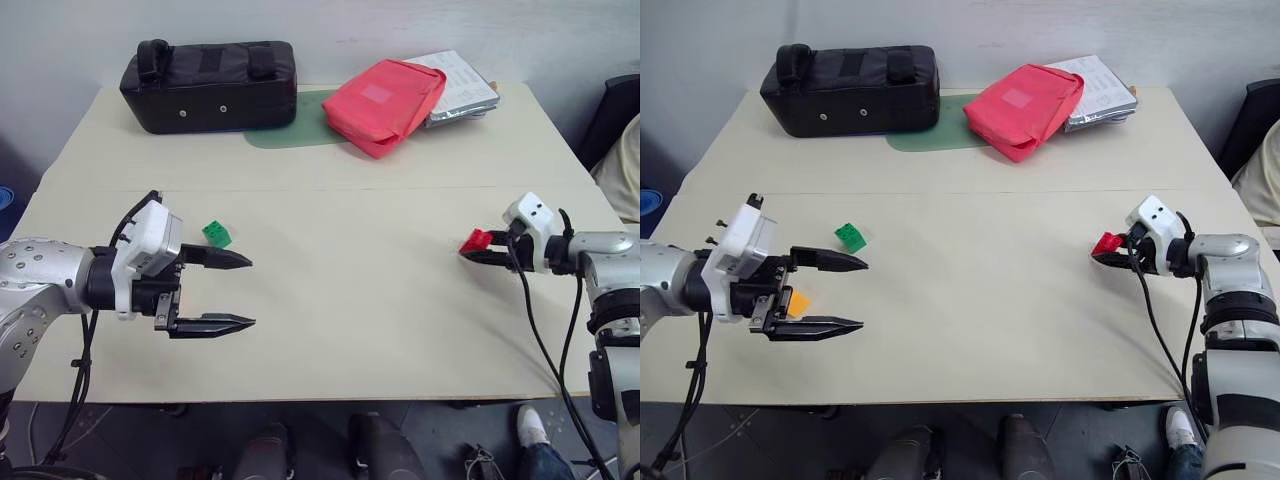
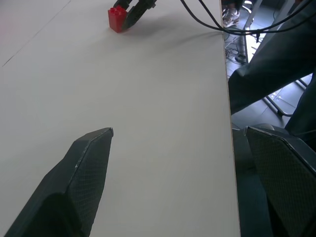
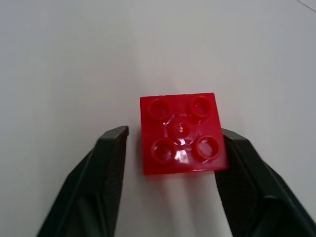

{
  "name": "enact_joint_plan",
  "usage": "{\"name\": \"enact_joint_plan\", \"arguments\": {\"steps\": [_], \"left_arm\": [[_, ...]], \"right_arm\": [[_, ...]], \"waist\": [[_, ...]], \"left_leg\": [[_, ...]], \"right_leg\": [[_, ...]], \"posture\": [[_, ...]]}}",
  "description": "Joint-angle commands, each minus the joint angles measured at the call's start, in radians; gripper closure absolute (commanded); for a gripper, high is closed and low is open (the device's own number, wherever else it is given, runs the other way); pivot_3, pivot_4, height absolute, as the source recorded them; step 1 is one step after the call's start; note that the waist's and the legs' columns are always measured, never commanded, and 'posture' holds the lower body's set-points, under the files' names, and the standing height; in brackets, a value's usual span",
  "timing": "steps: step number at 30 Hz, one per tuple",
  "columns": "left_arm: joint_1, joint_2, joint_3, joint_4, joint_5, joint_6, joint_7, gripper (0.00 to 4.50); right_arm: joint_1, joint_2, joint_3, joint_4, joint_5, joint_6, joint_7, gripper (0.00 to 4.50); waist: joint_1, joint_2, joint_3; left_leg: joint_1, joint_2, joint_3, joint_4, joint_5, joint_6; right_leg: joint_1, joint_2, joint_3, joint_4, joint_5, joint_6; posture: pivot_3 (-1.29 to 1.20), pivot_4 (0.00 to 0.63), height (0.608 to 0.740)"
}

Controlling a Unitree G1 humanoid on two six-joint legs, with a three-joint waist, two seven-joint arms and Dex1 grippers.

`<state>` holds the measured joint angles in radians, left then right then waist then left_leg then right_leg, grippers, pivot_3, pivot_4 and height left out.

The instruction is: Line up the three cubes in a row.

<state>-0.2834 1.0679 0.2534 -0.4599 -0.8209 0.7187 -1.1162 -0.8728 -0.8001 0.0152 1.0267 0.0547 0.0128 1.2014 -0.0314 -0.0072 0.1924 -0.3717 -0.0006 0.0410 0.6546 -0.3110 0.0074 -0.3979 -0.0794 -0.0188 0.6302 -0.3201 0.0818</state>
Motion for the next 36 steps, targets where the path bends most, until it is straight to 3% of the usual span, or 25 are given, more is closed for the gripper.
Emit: {"name": "enact_joint_plan", "arguments": {"steps": [1,4,7,11,13,19,36], "left_arm": [[-0.016,0.005,-0.006,-0.002,0.009,-0.024,-0.024,0.0],[-0.012,0.009,-0.02,0.008,0.028,-0.044,-0.05,0.0],[-0.005,0.019,-0.062,0.014,0.076,-0.089,-0.094,0.0],[-0.01,0.004,-0.161,0.017,0.173,-0.192,-0.157,0.0],[-0.028,-0.004,-0.203,0.018,0.194,-0.219,-0.186,0.0],[-0.083,-0.032,-0.256,0.03,0.216,-0.241,-0.212,0.0],[-0.108,-0.066,-0.264,0.056,0.252,-0.252,-0.198,0.0]], "right_arm": [[0.004,-0.013,-0.026,-0.034,0.026,-0.025,0.058,3.02],[0.049,-0.014,-0.034,-0.156,0.079,0.012,0.153,3.02],[0.198,-0.029,-0.023,-0.517,0.184,0.113,0.278,3.02],[0.445,-0.079,0.026,-1.056,0.272,0.256,0.305,3.02],[0.519,-0.089,0.054,-1.2,0.267,0.272,0.278,3.02],[0.58,-0.05,0.118,-1.294,0.174,0.288,0.111,3.02],[0.552,-0.019,0.198,-1.217,0.108,0.197,0.068,3.02]], "waist": [[0.0,0.0,0.0],[0.0,0.0,0.0],[0.004,0.0,0.0],[0.007,0.0,0.0],[0.007,0.0,0.0],[0.007,-0.001,0.0],[0.006,-0.001,0.0]], "left_leg": [[0.0,0.0,0.0,0.0,0.0,0.0],[0.0,0.0,0.0,0.0,0.0,0.0],[0.0,0.001,0.0,0.0,0.0,0.0],[-0.001,0.001,-0.001,0.002,0.0,0.0],[0.0,0.001,-0.002,0.002,0.0,0.0],[0.0,0.001,-0.002,0.006,-0.003,0.002],[-0.001,0.001,-0.002,0.008,-0.004,0.003]], "right_leg": [[0.0,0.0,0.0,0.0,0.0,0.0],[0.0,0.0,0.0,0.0,0.0,0.0],[0.0,0.001,0.0,0.002,0.0,0.0],[0.0,0.001,-0.001,0.006,0.0,0.0],[0.001,0.001,-0.001,0.006,0.0,0.0],[0.002,0.0,0.0,0.004,0.0,0.001],[0.002,0.0,0.0,0.005,0.0,0.0]], "posture": [[0.0,0.15,0.74],[0.0,0.15,0.74],[0.0,0.15,0.74],[0.0,0.15,0.74],[0.0,0.15,0.74],[0.0,0.15,0.74],[0.0,0.15,0.74]]}}
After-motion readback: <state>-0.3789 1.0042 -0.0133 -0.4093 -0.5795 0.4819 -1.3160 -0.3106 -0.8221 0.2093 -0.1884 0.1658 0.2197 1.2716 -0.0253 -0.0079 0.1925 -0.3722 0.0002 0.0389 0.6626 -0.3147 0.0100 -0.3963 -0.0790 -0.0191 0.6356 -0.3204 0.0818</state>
